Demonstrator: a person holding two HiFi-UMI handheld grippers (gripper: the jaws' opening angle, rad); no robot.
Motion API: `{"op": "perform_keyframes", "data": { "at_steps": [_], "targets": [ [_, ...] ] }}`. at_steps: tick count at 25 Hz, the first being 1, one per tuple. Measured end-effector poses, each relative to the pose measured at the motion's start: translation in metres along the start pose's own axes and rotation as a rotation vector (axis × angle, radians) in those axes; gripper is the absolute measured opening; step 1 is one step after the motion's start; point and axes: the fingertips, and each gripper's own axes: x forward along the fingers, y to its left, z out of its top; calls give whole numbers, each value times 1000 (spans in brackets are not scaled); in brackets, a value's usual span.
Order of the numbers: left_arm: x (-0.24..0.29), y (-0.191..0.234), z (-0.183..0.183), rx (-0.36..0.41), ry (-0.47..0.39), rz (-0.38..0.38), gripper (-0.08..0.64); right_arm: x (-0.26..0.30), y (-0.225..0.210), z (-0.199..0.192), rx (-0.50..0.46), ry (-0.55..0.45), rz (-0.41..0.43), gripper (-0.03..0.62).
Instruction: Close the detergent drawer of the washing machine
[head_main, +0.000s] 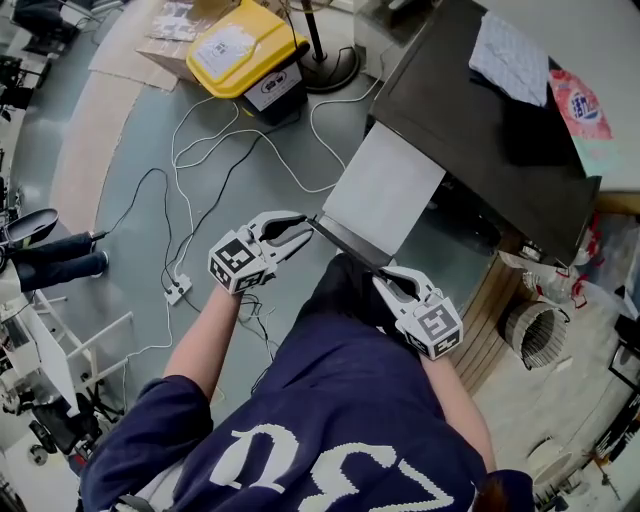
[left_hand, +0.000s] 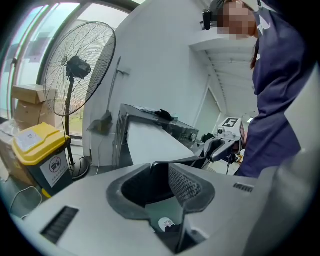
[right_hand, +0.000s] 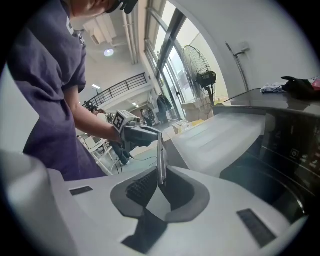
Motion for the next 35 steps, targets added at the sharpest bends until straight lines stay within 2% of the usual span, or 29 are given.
{"op": "perform_keyframes", "data": {
  "at_steps": [17,26,35],
  "targets": [
    [35,20,32,4,-26,13,126,-10,-49,20,1,-31,-97,72],
    [46,29,40,52,15,-16,127,-7,-62,26,-3,-30,-103,74],
    [61,39,54,65,24,-7,129,-8,-82,36,3,-46,-133,74]
  ]
}}
